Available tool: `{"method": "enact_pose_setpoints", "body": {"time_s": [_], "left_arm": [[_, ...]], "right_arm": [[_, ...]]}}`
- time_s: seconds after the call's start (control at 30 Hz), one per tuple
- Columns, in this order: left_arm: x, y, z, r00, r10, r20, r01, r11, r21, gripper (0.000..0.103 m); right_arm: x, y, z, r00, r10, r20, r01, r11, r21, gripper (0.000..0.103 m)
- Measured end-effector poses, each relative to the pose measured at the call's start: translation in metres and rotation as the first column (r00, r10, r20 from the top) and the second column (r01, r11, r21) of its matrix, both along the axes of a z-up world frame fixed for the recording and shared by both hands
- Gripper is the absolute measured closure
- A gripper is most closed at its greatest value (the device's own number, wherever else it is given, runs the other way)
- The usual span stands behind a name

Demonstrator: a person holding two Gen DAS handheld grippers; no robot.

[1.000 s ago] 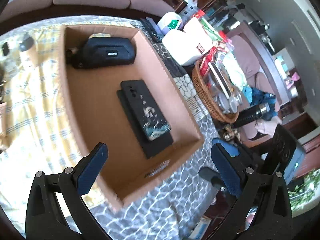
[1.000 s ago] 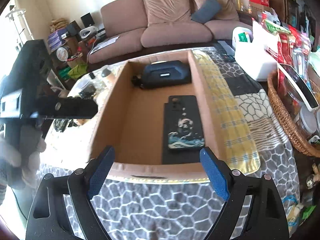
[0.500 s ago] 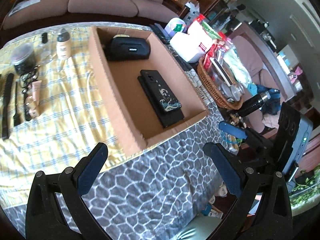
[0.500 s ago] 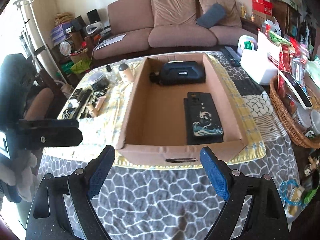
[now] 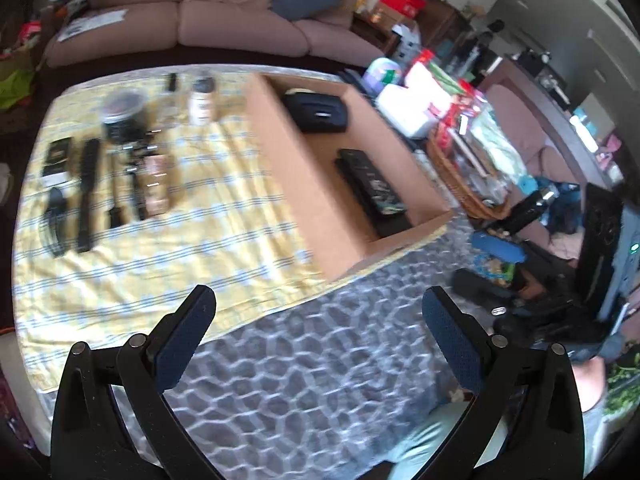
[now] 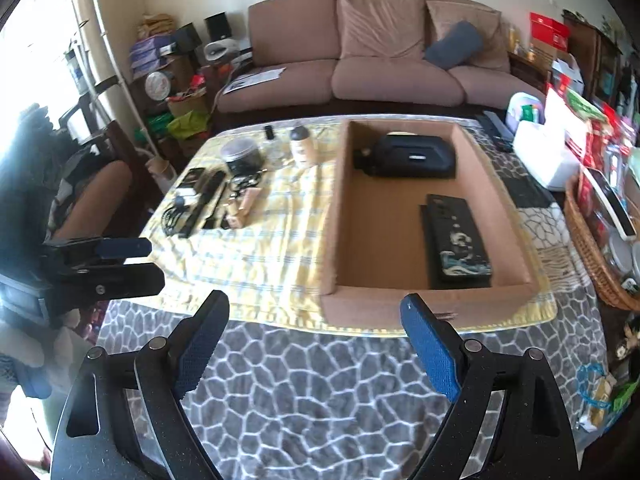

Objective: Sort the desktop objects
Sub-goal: 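Withdraw both grippers from the cardboard box back over the table, then grasp the black claw hair clip with the left gripper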

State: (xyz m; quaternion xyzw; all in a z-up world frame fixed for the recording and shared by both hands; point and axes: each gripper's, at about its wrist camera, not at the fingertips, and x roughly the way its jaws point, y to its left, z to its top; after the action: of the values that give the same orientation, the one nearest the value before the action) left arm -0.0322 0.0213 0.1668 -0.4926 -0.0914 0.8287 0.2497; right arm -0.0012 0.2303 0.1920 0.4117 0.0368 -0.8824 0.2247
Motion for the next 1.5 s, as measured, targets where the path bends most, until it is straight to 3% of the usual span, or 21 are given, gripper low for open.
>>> {"method": "enact_pose_setpoints", "body": {"time_s": [0.2, 0.4, 0.57, 0.9, 1.13, 1.27, 1.5], "left_arm": [[0.001, -0.083, -0.037, 0.991, 0.131, 0.032, -0.129, 0.991, -0.036, 0.0], [-0.01, -0.164, -0.074, 0.958, 0.281, 0.065, -0.277, 0.959, -0.064, 0.0], [-0.026, -0.202, -0.093, 0.938, 0.34, 0.07, -0.336, 0.939, -0.066, 0.0], [-0.086, -0.23, -0.118, 0.911, 0.413, 0.021, -0.407, 0.904, -0.128, 0.0], [-0.125, -0.213, -0.13, 0.918, 0.392, -0.068, -0.396, 0.885, -0.246, 0.0], [-0.133, -0.213, -0.132, 0.917, 0.394, -0.07, -0.399, 0.888, -0.228, 0.0], [-0.15, -0.211, -0.141, 0.922, 0.383, -0.065, -0.385, 0.882, -0.272, 0.001]], "right_arm": [[-0.001, -0.041, -0.009, 0.998, 0.067, 0.02, -0.067, 0.998, -0.014, 0.013], [-0.013, -0.089, -0.024, 0.99, 0.136, 0.039, -0.135, 0.991, -0.023, 0.013], [-0.028, -0.129, -0.043, 0.981, 0.183, 0.057, -0.181, 0.983, -0.037, 0.013], [-0.059, -0.174, -0.078, 0.973, 0.218, 0.076, -0.21, 0.972, -0.109, 0.013], [-0.065, -0.198, -0.094, 0.968, 0.243, 0.07, -0.237, 0.968, -0.076, 0.013], [-0.066, -0.202, -0.098, 0.966, 0.252, 0.057, -0.249, 0.967, -0.058, 0.013], [-0.074, -0.201, -0.104, 0.973, 0.223, 0.053, -0.214, 0.967, -0.136, 0.013]]}}
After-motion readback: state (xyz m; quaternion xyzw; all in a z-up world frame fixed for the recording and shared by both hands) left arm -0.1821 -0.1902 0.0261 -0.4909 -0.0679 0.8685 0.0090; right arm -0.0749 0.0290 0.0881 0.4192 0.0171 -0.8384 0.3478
